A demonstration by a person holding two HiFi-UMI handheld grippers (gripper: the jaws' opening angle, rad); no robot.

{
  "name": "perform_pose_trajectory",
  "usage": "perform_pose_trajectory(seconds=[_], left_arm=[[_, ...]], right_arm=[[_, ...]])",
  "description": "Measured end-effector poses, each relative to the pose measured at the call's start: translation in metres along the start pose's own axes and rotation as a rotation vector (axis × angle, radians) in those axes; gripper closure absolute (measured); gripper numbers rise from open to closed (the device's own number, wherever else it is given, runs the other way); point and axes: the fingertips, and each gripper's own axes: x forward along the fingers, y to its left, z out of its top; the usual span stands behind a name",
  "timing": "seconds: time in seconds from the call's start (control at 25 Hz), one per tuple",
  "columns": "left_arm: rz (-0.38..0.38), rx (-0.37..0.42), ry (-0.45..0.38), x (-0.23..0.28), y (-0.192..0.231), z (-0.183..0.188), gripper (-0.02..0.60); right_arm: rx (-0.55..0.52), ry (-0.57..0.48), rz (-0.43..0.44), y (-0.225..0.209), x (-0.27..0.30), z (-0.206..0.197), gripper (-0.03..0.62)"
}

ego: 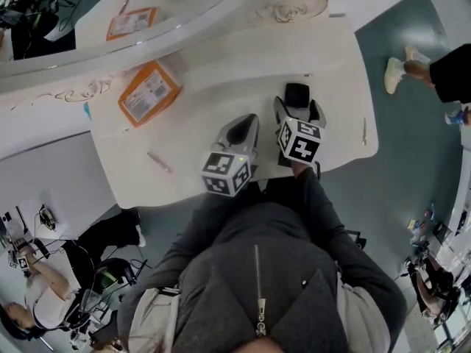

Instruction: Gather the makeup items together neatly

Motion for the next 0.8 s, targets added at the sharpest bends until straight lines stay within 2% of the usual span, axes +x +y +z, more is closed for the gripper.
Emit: perform_pose_trajectory(seconds=[0.08, 0.24, 0.48, 0.8], left_arm=[[0.007, -0.003, -0.004, 0.000, 0.002, 0.001, 0.571], [0.018, -0.003, -0.009, 0.000, 0.003, 0.001, 0.571], [0.034, -0.008, -0.016, -0.003, 0.005, 0.001, 0.571], [0.054, -0.013, -0.036, -0.010, 0.007, 0.000, 0.571]], right_arm=[[-0.019, 0.011, -0.024, -0.002, 0.001, -0.001, 0.168], [-0.063, 0.021, -0.094, -0.014, 0.001, -0.002, 0.289], [-0.073, 0.019, -0.102, -0.016, 0.001, -0.002, 0.284], [-0.102, 0.003, -0.069, -0.013, 0.000, -0.001, 0.286]])
